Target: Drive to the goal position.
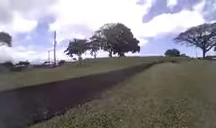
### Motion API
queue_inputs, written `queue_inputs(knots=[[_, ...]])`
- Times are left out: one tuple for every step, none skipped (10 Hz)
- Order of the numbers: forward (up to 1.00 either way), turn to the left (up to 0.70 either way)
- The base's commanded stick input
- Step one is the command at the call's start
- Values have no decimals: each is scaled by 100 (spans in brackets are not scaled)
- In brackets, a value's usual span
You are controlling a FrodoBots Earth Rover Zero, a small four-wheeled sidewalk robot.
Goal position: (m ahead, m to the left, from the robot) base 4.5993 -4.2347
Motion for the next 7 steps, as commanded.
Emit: queue_inputs(knots=[[50,50],[50,50],[50,50],[50,50],[50,50],[50,50],[50,50]])
